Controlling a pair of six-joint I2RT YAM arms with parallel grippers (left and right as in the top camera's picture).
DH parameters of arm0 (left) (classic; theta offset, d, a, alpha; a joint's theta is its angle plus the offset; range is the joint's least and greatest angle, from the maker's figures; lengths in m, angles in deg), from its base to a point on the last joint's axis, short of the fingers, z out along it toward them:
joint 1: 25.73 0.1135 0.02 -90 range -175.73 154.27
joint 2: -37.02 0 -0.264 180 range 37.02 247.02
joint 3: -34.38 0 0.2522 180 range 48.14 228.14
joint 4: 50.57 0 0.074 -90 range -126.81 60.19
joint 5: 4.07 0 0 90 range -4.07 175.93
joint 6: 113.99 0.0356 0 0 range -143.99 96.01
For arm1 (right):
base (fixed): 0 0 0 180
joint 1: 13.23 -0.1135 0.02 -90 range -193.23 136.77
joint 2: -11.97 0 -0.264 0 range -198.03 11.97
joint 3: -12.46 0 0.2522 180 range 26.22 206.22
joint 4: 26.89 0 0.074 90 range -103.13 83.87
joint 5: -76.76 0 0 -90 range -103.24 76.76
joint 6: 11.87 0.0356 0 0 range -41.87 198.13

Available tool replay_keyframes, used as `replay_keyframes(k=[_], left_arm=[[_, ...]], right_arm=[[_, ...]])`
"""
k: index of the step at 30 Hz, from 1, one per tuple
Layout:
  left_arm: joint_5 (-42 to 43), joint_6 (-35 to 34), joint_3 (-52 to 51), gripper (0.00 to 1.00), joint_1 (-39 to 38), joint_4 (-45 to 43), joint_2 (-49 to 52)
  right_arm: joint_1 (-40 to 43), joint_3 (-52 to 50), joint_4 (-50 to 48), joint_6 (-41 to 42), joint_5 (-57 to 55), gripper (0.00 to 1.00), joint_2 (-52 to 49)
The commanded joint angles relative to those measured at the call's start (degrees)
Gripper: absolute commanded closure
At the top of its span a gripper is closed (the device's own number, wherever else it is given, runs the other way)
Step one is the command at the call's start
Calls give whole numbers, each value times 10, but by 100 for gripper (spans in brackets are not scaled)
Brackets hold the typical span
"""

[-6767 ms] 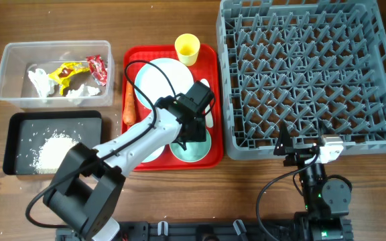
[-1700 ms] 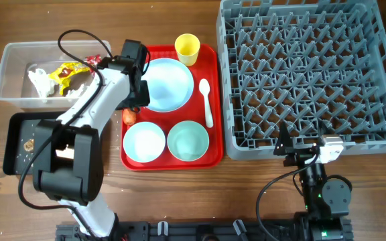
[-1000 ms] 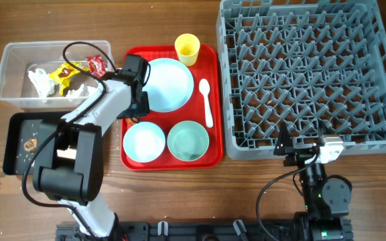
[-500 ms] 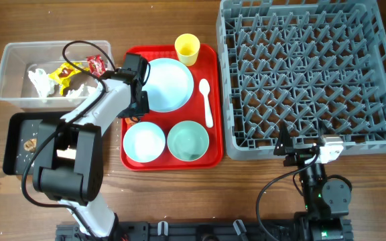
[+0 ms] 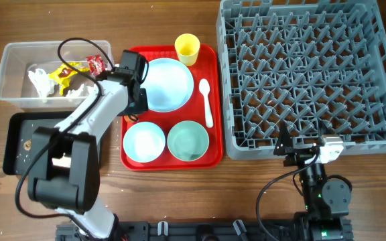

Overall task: Sort waste into correct bins and load items into the dishwasher rack
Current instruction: 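Grasp orange carrot on red tray with left gripper, then carry carrot left and place it on black tray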

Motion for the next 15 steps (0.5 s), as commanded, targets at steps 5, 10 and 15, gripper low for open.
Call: replay_keyframes(k=[5,10,15], left_arm=[[37,1,4,87,3,28,-106],[59,-22,4,87,3,50,-175],[59,-85,4,93,3,88,-254]], right_arm=[[-1,-1,-3,4,-6,0,1],[-1,-1,-3,4,-6,0,1],[-1,-1,-3,4,-6,0,1]])
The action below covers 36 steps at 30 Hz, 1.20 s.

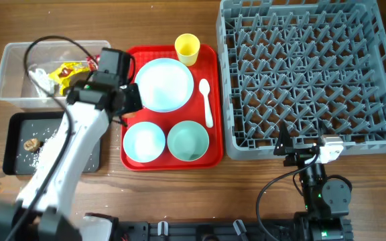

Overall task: Sort waste into correct bins and load items into the dishwasher rack
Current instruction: 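Carry carrot left and place it on black tray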

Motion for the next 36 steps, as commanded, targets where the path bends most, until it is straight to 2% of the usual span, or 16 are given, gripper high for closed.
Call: replay_keyframes(k=[1,5,8,12,22,30,36], left_arm=[[-1,-72,4,93,3,21,-71],[-97,-211,4,96,12,55,-123],[-117,-252,4,96,55,68,-144],[-110,-252,4,96,132,73,-137],[22,-251,-16,96,371,62,-88],[149,-252,-135,96,409,-75,-40],[151,-299,-183,96,409,-148,-32]], right_arm=[[-1,-1,-3,4,-6,0,1],[-1,-1,-3,4,-6,0,1],[-1,-1,-3,4,-6,0,1],[-1,-1,-3,4,-6,0,1],[-1,-1,-3,4,-6,0,1],[-1,-1,-3,3,-6,0,1],[-1,-1,-3,4,-6,0,1]])
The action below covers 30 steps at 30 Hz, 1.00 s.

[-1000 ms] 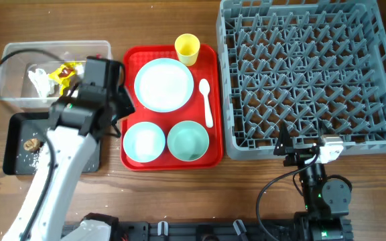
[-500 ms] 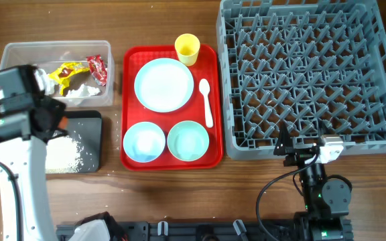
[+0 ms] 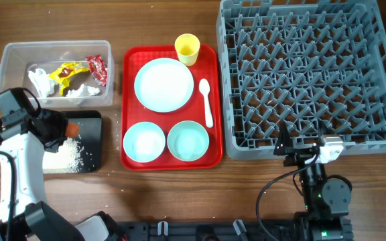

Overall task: Sort waste into correct bins and load items into the dishwasher rack
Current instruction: 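Carry carrot left and place it on black tray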

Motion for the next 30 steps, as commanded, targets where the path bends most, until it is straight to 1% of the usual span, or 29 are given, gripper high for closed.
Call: replay_keyframes(k=[1,6,8,10,12,15,16,18,19,21,23,24,27,30], left_arm=[[17,-31,-29,96,4,-32,5],[18,-73,-58,96,4,-64,12],[17,-74,-67,94,4,-90,22],[17,-73,-69,87,4,-110,40],[17,-73,-69,85,4,-120,54],[17,-74,-69,78,4,-134,72],[17,-74,-69,71,4,-137,77],[17,-73,-69,63,4,-140,77],[17,-73,-69,56,4,-143,77],[17,-72,-68,51,4,-145,76],[17,-70,-68,40,4,-145,71],[17,-69,-67,36,4,-145,68],[18,-68,-64,35,4,-144,45],[23,-33,-51,36,4,-138,-12]], right_arm=[[-1,-1,-3,4,-6,0,1],[-1,-1,-3,4,-6,0,1],[-1,-1,-3,4,-6,0,1],[-1,-1,-3,4,-6,0,1],[-1,-1,-3,4,-6,0,1],[-1,-1,-3,4,-6,0,1],[-1,-1,-3,4,-6,0,1],[-1,-1,-3,4,-6,0,1],[-1,-1,-3,4,-6,0,1],[-1,-1,-3,4,-6,0,1],[-1,-1,-3,4,-6,0,1],[-1,-1,-3,4,-6,0,1],[-1,-1,-3,4,-6,0,1],[-1,-1,-3,4,-6,0,1]])
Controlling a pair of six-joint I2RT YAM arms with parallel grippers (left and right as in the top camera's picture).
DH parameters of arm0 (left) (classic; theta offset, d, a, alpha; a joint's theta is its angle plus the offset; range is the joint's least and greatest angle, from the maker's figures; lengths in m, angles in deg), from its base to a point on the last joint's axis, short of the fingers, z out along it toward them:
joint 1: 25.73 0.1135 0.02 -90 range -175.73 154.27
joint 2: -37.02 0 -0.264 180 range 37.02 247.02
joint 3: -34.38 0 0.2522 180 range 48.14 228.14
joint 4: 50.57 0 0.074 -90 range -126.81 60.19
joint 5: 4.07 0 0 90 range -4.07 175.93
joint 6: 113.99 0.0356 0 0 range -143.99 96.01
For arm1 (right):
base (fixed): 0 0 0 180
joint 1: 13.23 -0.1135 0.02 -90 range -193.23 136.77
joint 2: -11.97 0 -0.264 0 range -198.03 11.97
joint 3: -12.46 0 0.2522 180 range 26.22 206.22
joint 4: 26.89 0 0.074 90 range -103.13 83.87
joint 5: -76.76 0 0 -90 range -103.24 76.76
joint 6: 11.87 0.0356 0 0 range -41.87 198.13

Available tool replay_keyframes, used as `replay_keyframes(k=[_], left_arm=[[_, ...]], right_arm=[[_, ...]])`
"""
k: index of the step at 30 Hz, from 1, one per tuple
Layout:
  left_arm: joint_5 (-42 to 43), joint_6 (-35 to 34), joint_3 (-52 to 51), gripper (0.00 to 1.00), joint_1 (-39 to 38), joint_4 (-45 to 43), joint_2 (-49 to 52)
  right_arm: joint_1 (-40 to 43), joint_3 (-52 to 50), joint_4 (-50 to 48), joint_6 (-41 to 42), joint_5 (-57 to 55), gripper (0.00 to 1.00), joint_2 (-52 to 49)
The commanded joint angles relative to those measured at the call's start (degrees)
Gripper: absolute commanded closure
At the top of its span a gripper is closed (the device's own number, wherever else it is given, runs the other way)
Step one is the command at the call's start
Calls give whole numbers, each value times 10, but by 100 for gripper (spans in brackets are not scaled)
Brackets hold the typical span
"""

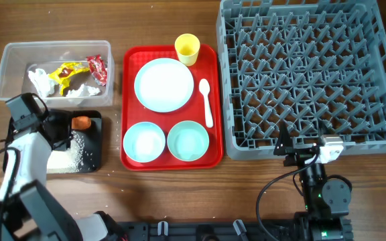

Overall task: Sort waste into correct bins and load items into the dishwasher rack
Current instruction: 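Carry carrot left and place it on black tray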

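My left gripper [64,128] hangs low over the black bin [94,161] at the left. An orange food scrap [81,122] lies right at its fingertips; whether the fingers still hold it is unclear. White grains [72,150] are spread in the bin. The red tray [129,100] carries a white plate [164,84], two pale bowls [145,142] [188,140], a white spoon [206,100] and a yellow cup [187,48]. My right gripper [285,142] rests at the front edge of the grey dishwasher rack [313,67], fingers together.
A clear bin [9,73] at the back left holds wrappers and crumpled paper. The left arm's cable trails along the table's left front. The right arm's base sits at the front edge under the rack.
The left gripper has shifted slightly towards the back of the black bin. The orange scrap now shows a little farther right, beside the fingertips. The right arm has not moved.
The left gripper was at the plate's left edge on the red tray at the two oldest moments. Then it was over the black bin with an orange scrap at its tips and more white grains lying there. Now it remains over that bin.
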Motion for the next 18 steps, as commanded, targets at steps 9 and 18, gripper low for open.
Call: replay_keyframes(k=[9,18], left_arm=[[181,207,56,45,-92,6,-245],[58,240,56,45,-329,6,-210]], right_arm=[[-1,-1,-3,4,-6,0,1],[-1,-1,-3,4,-6,0,1]])
